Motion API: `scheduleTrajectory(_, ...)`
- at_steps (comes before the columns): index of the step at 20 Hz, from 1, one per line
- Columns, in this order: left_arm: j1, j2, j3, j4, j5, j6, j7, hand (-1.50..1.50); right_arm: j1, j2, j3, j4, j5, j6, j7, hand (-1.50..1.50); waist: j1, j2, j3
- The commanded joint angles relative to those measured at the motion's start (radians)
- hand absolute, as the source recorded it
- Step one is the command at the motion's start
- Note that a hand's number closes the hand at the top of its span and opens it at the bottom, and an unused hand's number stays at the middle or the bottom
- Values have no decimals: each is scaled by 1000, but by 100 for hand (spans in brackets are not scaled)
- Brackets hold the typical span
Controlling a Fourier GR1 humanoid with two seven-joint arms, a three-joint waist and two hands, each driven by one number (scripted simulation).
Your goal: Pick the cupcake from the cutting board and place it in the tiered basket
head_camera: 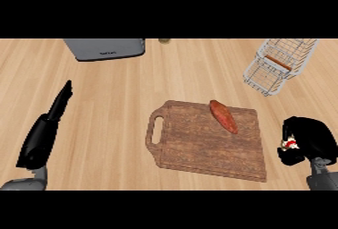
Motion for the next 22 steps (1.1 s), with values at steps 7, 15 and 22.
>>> scheduleTrajectory(7,2,-16,-28,-36,-4,-7,4,0,130,-329,-657,236,-350,-124,-215,150,62,1,-3)
scheduleTrajectory(15,-39,25,-2,-29,21,-65,19,0,198,-433,-935,180,-642,78,-427,150,91,2,-6)
scheduleTrajectory(22,-71,-6,-20,0,3,-63,-9,0,45,-538,-958,195,-691,144,-389,150,120,7,-6)
